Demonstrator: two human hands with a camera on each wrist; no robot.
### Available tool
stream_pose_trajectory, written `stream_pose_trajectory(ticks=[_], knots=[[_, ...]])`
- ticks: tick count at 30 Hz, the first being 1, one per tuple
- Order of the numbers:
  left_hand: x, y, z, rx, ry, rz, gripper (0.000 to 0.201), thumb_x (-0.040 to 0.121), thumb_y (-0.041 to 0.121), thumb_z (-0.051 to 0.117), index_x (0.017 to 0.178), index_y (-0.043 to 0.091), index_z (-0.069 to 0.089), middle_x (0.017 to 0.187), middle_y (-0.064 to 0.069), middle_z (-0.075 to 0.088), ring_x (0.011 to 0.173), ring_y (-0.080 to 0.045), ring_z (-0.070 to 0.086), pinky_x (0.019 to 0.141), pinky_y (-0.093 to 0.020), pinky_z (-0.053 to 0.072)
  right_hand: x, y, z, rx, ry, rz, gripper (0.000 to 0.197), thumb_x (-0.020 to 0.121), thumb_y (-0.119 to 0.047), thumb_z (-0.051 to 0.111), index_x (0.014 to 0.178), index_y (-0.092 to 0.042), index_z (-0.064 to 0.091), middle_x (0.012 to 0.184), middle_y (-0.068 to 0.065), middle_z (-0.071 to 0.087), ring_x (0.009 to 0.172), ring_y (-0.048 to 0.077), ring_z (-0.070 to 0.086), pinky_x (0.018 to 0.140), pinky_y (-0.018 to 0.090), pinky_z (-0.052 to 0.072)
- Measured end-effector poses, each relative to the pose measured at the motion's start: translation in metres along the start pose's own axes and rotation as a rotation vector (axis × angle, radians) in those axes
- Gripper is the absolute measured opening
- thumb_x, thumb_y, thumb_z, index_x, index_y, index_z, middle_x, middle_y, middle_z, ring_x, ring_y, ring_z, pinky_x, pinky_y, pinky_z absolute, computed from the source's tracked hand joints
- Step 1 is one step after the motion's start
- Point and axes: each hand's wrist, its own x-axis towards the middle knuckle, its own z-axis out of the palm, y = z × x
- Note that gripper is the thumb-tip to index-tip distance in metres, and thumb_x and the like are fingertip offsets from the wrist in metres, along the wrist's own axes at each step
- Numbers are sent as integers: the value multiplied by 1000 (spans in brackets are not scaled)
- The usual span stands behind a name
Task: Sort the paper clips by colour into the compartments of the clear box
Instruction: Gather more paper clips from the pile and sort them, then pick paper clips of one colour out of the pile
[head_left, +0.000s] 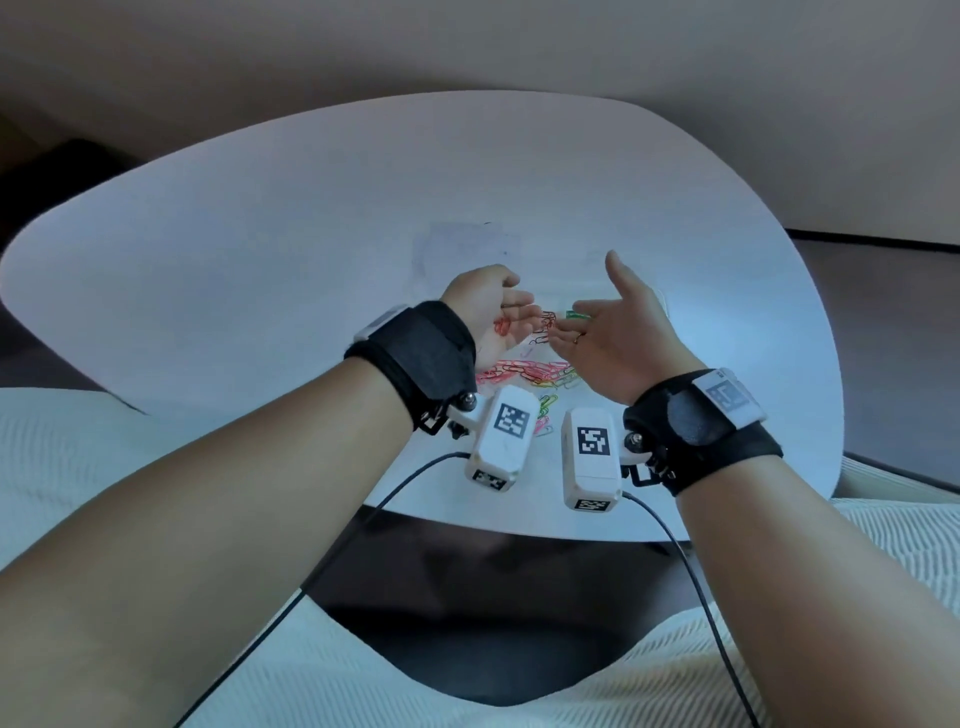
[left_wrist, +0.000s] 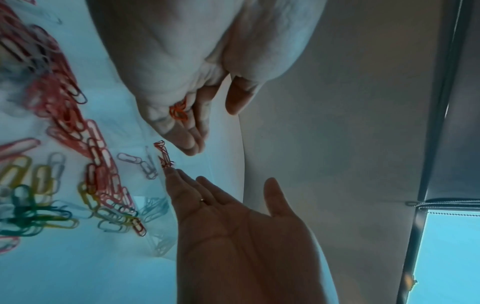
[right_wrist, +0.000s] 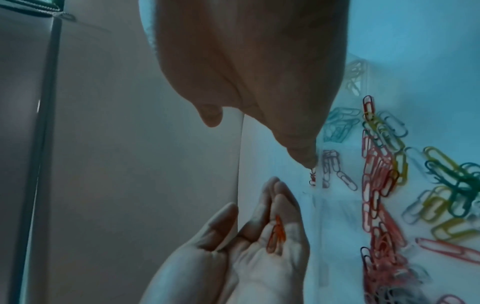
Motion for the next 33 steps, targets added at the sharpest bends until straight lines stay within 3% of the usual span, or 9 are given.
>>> stream_pose_trajectory(ticks=[2, 6, 11, 15, 18, 22, 26, 29, 33], knots=[[5, 4, 8, 18, 0, 22, 29, 97, 17, 40, 115, -3, 51, 95, -17, 51, 78, -25, 50, 62, -25, 46, -2, -2, -1, 4, -4, -1, 83, 92, -61, 48, 146, -1, 28, 138, 19, 39, 126, 26, 45, 110, 35, 34], [13, 7, 22, 91, 18, 39, 22, 97, 19, 45, 112, 4, 49, 92, -13, 44, 74, -21, 43, 66, -30, 41, -7, -5, -3, 11, -2, -51, 82, 93, -58, 47, 152, -9, 19, 154, 26, 21, 144, 35, 25, 117, 41, 28], [22, -3, 24, 193, -4, 11, 21, 98, 27, 48, 102, 7, 51, 91, -11, 44, 79, -22, 45, 67, -29, 41, -16, -17, 2, -38, 18, -178, 70, 96, -52, 47, 151, -14, 28, 154, 25, 25, 143, 32, 29, 114, 38, 31], [8, -9, 17, 208, -12, 103, 36, 99, 23, 49, 124, -2, 54, 121, -17, 57, 107, -26, 55, 100, -34, 46, -28, -26, -2, -206, 8, -269, 49, 99, -45, 46, 136, -14, 49, 140, 19, 49, 129, 28, 50, 107, 36, 41], [-10, -7, 9, 376, -23, 260, 23, 97, 13, 48, 111, 4, 64, 104, -13, 66, 88, -21, 61, 85, -30, 52, -39, -26, -7, -383, 17, -315, 25, 98, -33, 51, 110, -14, 63, 112, 12, 68, 103, 26, 67, 88, 33, 52], [-31, -20, -11, 726, 1, 404, 15, 88, 5, 56, 86, 14, 68, 81, -3, 69, 67, -17, 61, 66, -30, 52, -45, -8, -23, -777, 57, -390, 9, 94, -17, 59, 96, -13, 67, 85, 8, 70, 73, 24, 67, 76, 38, 54], [-36, -51, -35, 997, 43, 406, 15, 79, 9, 66, 76, 24, 68, 76, 4, 69, 67, -13, 61, 68, -29, 52, -35, 18, -40, -1323, 53, -403, 8, 86, -15, 68, 83, -20, 74, 70, 2, 71, 59, 9, 64, 62, 31, 55], [-32, -73, -49, 1213, 38, 372, 9, 82, 13, 65, 83, 20, 71, 89, 7, 69, 85, -12, 63, 77, -23, 43, -25, 34, -39, -1580, -3, -398, 8, 84, -15, 71, 86, -19, 78, 63, -12, 65, 60, 2, 61, 57, 17, 46], [-22, -93, -54, 1314, 24, 345, 5, 83, 19, 69, 85, 16, 71, 88, 2, 68, 86, -17, 63, 76, -27, 50, -10, 52, -39, -1679, -24, -444, 12, 83, -17, 72, 93, -17, 78, 90, 0, 74, 85, 15, 67, 76, 27, 53]])
